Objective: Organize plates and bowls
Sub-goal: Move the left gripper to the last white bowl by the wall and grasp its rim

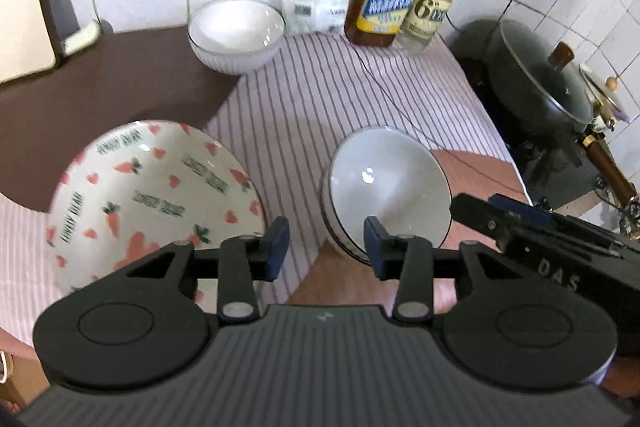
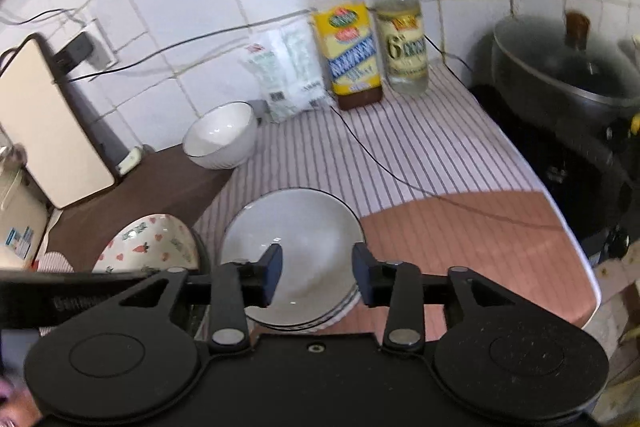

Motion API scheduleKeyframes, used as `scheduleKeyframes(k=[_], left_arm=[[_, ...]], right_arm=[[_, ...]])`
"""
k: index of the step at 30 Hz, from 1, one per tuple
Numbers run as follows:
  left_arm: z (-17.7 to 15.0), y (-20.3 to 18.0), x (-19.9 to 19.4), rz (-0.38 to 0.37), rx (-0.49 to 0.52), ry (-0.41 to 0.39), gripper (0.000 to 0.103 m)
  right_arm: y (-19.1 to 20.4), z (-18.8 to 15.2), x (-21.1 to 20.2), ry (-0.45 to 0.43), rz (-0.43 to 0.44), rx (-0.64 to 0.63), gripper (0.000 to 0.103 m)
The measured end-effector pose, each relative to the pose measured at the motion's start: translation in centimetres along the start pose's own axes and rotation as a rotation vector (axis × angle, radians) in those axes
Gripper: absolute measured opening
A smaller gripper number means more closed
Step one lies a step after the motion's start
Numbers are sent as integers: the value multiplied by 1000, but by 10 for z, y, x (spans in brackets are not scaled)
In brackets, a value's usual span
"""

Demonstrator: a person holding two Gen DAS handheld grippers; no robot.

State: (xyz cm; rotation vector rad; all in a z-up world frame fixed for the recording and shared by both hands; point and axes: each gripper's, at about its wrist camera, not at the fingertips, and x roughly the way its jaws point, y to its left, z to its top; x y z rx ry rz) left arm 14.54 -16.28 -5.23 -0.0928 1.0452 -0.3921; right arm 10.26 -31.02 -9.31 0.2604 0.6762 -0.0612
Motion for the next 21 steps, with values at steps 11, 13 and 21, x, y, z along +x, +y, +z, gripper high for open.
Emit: scheduleKeyframes(k=[11, 13, 21], left_arm=[[40, 30, -41, 58, 92, -75, 57], [48, 41, -42, 67, 91, -90, 62], [81, 88, -13, 117, 64, -101, 68]], right_arm=[[50, 29, -11, -57, 49, -177, 66], [59, 35, -5, -66, 58, -198, 69], [97, 55, 39, -36, 83, -227, 70]])
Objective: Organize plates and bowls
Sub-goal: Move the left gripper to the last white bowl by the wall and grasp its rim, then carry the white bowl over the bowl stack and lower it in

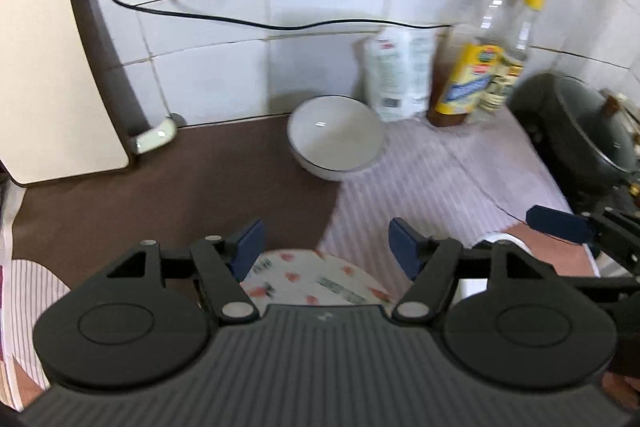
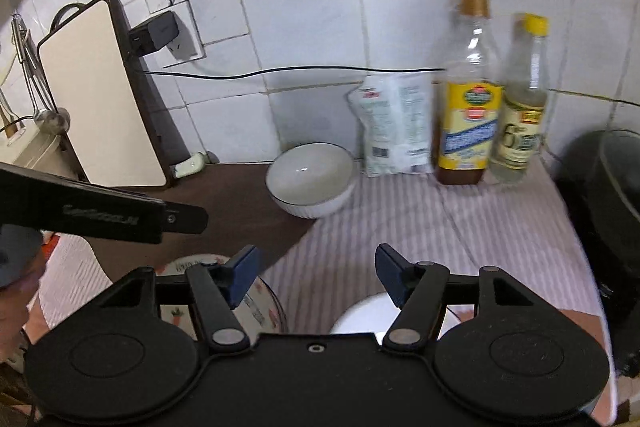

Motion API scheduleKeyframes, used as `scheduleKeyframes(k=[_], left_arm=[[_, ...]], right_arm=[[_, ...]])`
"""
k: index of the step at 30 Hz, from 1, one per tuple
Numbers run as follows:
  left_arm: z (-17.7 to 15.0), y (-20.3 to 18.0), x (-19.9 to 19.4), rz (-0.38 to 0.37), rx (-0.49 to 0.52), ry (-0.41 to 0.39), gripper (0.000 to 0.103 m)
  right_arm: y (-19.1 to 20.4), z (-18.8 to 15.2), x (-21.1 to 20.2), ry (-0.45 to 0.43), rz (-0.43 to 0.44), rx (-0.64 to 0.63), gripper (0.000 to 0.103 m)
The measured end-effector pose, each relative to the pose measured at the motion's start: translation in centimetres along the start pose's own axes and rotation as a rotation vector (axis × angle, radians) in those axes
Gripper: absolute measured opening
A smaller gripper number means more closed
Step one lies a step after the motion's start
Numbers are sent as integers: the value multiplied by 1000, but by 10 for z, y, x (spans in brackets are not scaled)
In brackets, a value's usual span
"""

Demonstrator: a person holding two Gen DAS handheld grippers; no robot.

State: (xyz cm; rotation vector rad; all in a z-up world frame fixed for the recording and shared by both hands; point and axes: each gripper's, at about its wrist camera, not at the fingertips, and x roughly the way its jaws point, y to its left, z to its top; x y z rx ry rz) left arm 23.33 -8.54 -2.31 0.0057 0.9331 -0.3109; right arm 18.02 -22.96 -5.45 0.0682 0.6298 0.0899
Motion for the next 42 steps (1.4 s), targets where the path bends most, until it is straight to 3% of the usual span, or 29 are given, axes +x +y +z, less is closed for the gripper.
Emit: scheduleKeyframes(k=[6, 15, 21, 27, 29, 34, 36, 38, 40, 42], left_arm=[[10, 34, 35, -1, -96, -24, 68], [25, 65, 94, -16, -181, -73, 68], [32, 63, 143, -7, -197, -46, 68], [36, 61, 175, -29, -206, 11, 66], [37, 57, 180, -24, -190, 17, 65], [36, 50, 188, -8, -154, 26, 47], [35, 49, 188, -23, -155, 22, 38], [34, 46, 189, -37, -150, 30, 27], [34, 43, 188, -54, -141, 33, 14], [32, 36, 187, -27, -113, 36, 14]], right_arm=[[4, 13, 52, 38, 64, 58, 71], [-23, 40, 126, 91, 126, 315, 71], [-50, 47, 166, 156, 45, 525, 70], [-65, 45, 196, 204, -40, 596, 70], [-69, 45, 204, 215, -43, 605, 64], [-71, 45, 212, 220, -8, 607, 53], [-69, 46, 218, 223, -14, 587, 42], [-67, 45, 219, 230, -12, 578, 21], [-67, 45, 221, 229, 5, 578, 19], [-61, 46, 220, 233, -12, 540, 18]])
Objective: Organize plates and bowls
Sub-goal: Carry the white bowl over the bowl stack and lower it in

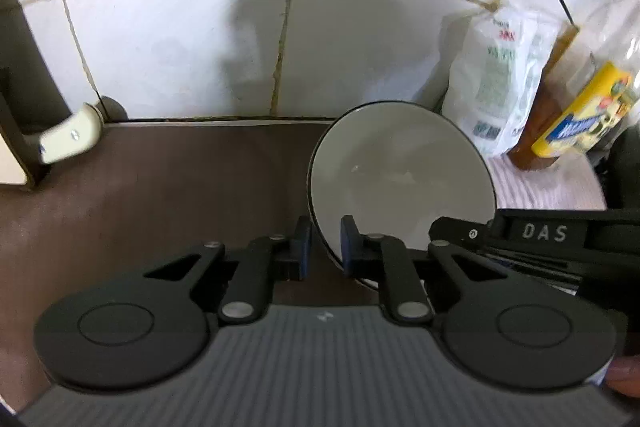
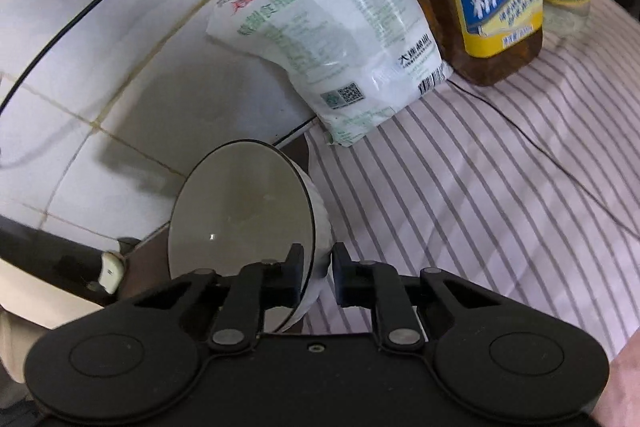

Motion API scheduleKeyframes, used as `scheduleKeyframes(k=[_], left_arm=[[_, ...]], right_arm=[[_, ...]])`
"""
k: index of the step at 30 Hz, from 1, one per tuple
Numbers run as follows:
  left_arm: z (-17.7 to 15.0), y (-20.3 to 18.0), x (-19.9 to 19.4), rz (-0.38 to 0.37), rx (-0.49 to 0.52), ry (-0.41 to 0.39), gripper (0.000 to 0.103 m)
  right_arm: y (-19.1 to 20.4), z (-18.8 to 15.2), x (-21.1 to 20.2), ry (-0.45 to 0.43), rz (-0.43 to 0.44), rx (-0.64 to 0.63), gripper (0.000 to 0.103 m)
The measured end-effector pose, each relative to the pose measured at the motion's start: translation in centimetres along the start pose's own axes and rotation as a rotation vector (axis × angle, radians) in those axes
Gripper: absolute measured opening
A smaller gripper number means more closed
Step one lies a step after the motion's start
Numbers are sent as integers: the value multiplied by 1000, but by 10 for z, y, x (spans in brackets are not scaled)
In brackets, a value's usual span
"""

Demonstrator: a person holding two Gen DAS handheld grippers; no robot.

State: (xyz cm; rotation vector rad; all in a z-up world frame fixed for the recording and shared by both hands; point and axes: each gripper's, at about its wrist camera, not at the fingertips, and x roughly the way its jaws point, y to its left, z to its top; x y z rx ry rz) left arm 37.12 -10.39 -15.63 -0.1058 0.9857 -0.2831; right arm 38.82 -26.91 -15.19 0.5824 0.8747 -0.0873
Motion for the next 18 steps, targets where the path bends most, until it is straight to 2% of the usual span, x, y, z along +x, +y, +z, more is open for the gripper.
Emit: scheduleKeyframes(k=[3, 8, 11, 18], left_arm=[[-6, -7, -4, 48, 31, 1, 13], [-14, -8, -16, 37, 30, 27, 13], [-18, -13, -36, 43, 18, 21, 13], [-31, -33, -90, 65, 60, -6, 13]], right_arm=[[6, -6, 0, 4, -11, -21, 17], [7, -14, -16, 18, 2, -19, 18], [6, -23, -30, 13, 17, -10, 18], [-2, -37, -85, -17, 72, -11, 18]])
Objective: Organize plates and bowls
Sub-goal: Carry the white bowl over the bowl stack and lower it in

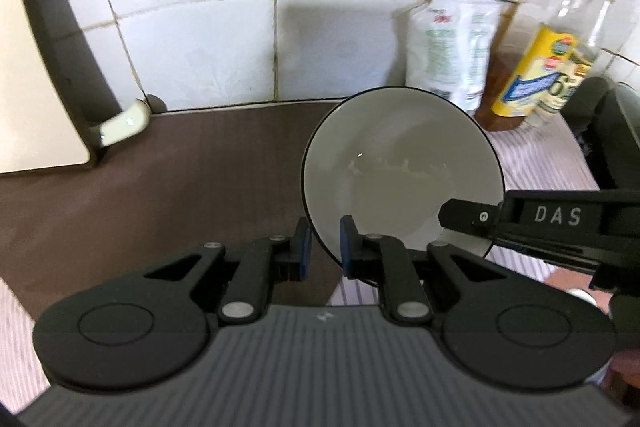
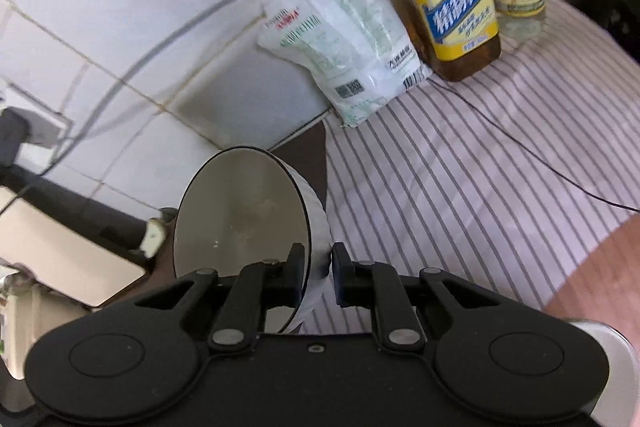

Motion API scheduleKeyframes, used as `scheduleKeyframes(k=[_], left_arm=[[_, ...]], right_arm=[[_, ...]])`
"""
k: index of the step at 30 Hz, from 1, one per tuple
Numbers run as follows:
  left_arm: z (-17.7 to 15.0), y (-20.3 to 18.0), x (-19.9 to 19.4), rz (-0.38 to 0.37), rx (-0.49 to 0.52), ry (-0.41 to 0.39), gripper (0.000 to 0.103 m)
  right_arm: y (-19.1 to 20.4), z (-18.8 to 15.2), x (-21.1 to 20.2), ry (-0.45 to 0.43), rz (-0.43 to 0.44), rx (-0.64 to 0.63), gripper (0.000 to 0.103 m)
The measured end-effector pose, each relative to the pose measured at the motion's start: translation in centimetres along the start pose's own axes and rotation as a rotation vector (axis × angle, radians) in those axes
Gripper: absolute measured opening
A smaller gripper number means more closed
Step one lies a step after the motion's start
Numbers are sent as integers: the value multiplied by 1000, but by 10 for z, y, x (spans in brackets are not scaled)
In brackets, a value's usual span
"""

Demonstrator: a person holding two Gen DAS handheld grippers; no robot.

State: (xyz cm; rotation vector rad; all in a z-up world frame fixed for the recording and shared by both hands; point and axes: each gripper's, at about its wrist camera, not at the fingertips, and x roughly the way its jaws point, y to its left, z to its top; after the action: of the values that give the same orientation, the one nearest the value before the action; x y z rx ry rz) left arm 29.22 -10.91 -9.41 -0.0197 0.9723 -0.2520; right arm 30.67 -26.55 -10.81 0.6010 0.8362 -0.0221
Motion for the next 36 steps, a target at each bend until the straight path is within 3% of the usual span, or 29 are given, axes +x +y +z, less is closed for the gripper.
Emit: scheduleKeyframes(k=[6, 16, 24, 36], left_arm=[[-15, -22, -50, 33, 53, -44, 13], [-53, -56, -100, -26, 83, -46, 13], [-82, -87, -105, -61, 86, -16, 13], [-100, -123, -72, -59, 114, 56, 13]], right_arm=[[-1, -14, -48, -34, 46, -50, 18], [-32, -54, -114, -45, 39, -39, 19], [-62, -76, -144, -81, 12, -17, 19], [-116, -96, -134, -89, 8, 45, 19]])
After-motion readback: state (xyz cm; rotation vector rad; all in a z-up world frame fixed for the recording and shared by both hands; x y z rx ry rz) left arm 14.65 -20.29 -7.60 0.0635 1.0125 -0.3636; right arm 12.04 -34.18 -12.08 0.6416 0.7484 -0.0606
